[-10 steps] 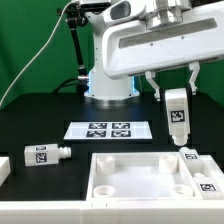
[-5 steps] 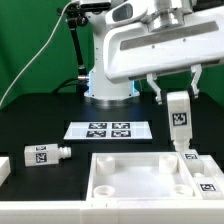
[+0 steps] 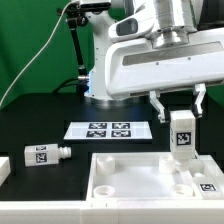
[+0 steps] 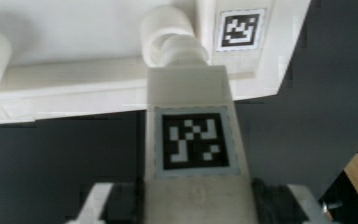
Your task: Assemble one leg
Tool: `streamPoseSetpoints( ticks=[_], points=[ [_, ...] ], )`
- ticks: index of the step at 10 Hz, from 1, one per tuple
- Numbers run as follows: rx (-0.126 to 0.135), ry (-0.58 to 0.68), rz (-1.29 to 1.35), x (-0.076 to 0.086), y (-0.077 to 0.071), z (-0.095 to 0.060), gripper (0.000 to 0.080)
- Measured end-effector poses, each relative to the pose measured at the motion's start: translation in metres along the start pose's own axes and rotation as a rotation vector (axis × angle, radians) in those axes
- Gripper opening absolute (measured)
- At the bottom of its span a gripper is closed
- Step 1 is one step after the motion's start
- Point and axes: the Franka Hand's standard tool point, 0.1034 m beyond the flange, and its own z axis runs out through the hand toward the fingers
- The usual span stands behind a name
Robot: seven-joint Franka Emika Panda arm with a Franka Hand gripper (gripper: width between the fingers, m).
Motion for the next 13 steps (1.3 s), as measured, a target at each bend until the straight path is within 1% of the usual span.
streamPoseSetpoints(
  ticks=[3,4,5,8,10,13],
  points=[
    [0.000,-0.003,-0.001,-0.001,0.000,0.002,0.0282],
    [0.002,-0.005,-0.015,0.000,-0.001,0.009,0.0282],
    [0.002,-0.007,-0.022,0.001,-0.001,0.013,0.0282],
    [0.000,-0.013,-0.020,-0.002,0.001,0.017,0.0282],
    [-0.003,-0.024,-0.019,-0.007,0.004,0.023,0.0282],
    [-0.004,-0.017,-0.015,-0.004,0.006,0.025,0.0282]
  ],
)
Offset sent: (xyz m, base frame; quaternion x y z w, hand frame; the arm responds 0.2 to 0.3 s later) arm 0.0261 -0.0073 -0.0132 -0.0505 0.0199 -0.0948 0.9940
